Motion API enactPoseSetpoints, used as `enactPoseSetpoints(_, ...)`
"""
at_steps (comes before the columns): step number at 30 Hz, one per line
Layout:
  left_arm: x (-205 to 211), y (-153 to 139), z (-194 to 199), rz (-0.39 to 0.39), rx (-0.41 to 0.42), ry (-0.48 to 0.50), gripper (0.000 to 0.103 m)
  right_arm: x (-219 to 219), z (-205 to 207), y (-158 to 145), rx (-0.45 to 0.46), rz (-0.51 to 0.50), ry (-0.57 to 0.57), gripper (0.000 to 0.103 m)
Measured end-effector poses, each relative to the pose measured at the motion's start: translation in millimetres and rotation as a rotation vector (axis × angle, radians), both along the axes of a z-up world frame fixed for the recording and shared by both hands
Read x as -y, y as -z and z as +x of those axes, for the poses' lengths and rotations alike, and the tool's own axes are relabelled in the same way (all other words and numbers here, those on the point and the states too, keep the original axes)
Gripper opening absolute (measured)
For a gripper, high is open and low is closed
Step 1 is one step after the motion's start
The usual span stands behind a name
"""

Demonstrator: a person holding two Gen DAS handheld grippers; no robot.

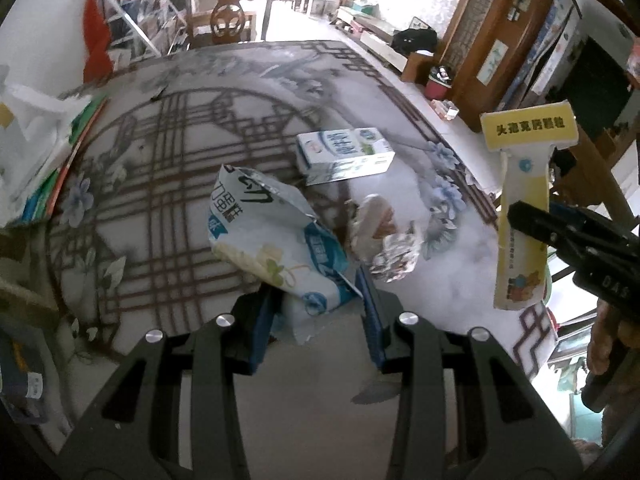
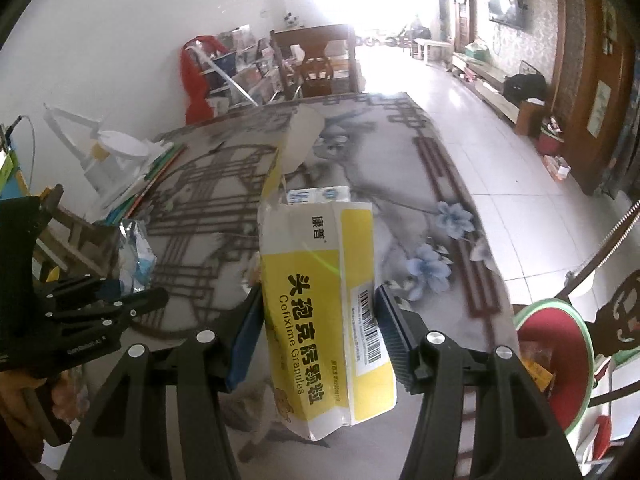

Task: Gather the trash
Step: 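Carry the wrapper and yellow box over the red bin and open both grippers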

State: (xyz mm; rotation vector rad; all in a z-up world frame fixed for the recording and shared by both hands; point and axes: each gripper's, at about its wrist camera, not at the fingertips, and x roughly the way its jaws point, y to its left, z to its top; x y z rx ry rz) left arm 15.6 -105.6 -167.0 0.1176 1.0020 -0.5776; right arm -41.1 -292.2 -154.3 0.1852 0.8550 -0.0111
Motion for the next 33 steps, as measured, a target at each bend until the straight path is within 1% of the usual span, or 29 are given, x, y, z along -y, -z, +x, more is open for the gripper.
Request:
enactPoseSetpoints(4,21,-4,-5,-0.004,-0.006,-0.001,0.038,20,-8,-1,0.001,0.012,0.0,0.054)
enactPoseSetpoints(13,70,-14,-17,-0.001,0.009,-0.018,0.038,67,-18,2,-0.012,0.031,-0.024,0.054)
enactPoseSetpoints(23,115,-21,-32,0.012,0.017,-0.044,0.038,117,-33,4,-0.018,0.06,-0.039,0.054)
enactPoseSetpoints(28,137,-26,-42,0.017,0.029,-0.038,0.038,136,-41,5,-0.013,0.078,-0.038,0.055)
enactPoseSetpoints(33,158,-24,-45,0.026,0.026,-0.025,0.038,153,-49,6,-0.01,0.096,-0.019,0.055)
